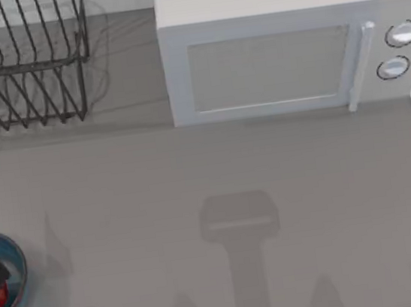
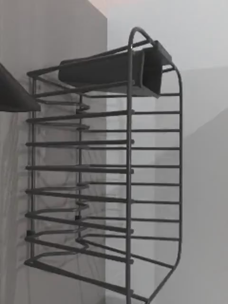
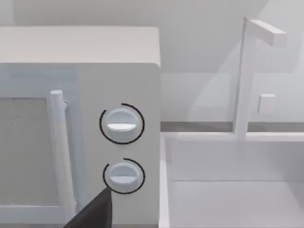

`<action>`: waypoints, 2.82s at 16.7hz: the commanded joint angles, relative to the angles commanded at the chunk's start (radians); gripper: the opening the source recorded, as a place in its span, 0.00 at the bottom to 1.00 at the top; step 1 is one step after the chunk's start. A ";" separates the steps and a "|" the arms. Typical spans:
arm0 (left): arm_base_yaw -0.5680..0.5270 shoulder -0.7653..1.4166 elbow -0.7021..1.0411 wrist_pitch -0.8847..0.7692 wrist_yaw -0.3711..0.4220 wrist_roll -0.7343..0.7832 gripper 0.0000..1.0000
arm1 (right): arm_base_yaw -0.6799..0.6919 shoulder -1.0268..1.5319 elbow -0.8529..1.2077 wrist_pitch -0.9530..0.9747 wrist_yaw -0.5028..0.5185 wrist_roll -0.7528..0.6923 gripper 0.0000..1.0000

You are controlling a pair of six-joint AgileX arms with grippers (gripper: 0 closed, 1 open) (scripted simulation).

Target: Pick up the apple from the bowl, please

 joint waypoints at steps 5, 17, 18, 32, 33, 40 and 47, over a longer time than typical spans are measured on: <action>0.000 0.000 0.000 0.000 0.000 0.000 1.00 | 0.000 0.000 0.000 0.000 0.000 0.000 1.00; 0.000 0.000 0.000 0.000 0.000 0.000 1.00 | 0.000 0.000 0.000 0.000 0.000 0.000 1.00; 0.000 0.000 0.000 0.000 0.000 0.000 1.00 | 0.000 0.000 0.000 0.000 0.000 0.000 1.00; 0.001 0.379 0.280 -0.296 0.000 0.006 1.00 | 0.000 0.000 0.000 0.000 0.000 0.000 1.00; 0.001 0.466 0.337 -0.356 0.000 0.007 1.00 | 0.000 0.000 0.000 0.000 0.000 0.000 1.00; 0.002 1.104 0.746 -0.789 0.000 0.016 1.00 | 0.000 0.000 0.000 0.000 0.000 0.000 1.00; 0.002 1.492 0.996 -1.053 0.000 0.021 1.00 | 0.000 0.000 0.000 0.000 0.000 0.000 1.00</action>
